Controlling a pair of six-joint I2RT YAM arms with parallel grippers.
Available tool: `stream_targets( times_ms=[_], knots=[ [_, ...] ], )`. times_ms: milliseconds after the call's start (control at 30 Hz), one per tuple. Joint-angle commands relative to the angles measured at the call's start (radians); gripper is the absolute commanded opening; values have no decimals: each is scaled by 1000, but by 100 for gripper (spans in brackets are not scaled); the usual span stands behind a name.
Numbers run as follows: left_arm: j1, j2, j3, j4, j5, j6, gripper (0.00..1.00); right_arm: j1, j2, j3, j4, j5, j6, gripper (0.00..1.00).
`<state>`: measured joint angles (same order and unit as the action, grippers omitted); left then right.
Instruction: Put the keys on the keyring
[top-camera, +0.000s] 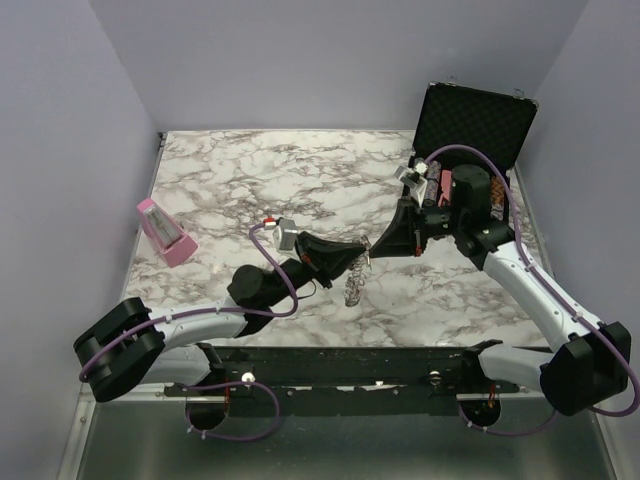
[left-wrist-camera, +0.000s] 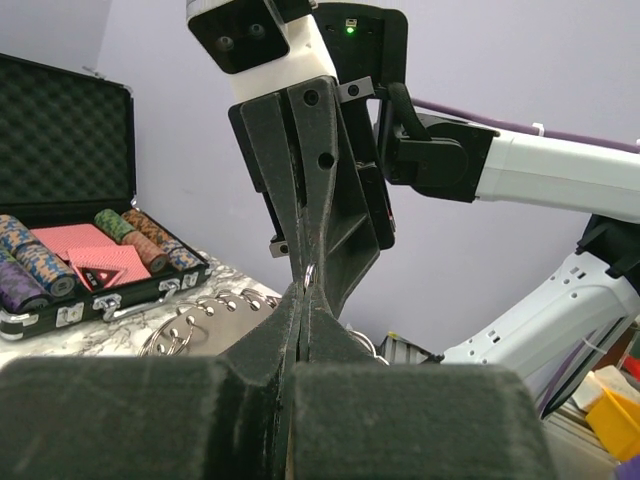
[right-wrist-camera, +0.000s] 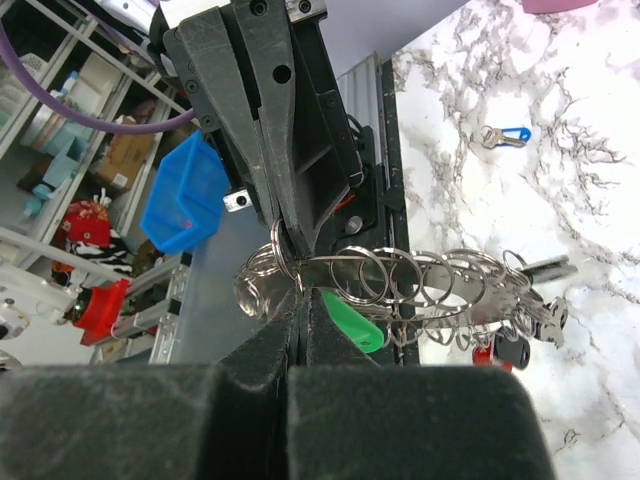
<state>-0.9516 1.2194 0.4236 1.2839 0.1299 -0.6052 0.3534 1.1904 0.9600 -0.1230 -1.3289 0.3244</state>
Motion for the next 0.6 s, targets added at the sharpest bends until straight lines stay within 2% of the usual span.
stream_targets(
  times_ms=[0, 333, 567],
  knots=[
    [-7, -26, 49, 304, 34, 18, 0, 9, -17, -36, 106, -33, 105, 0],
    [-6, -44, 17, 304, 103, 33, 0, -7, 0, -26, 169, -23, 211, 1],
    [10, -96, -6, 217, 174, 48, 0, -19, 5, -12, 189, -42, 251, 2]
  ],
)
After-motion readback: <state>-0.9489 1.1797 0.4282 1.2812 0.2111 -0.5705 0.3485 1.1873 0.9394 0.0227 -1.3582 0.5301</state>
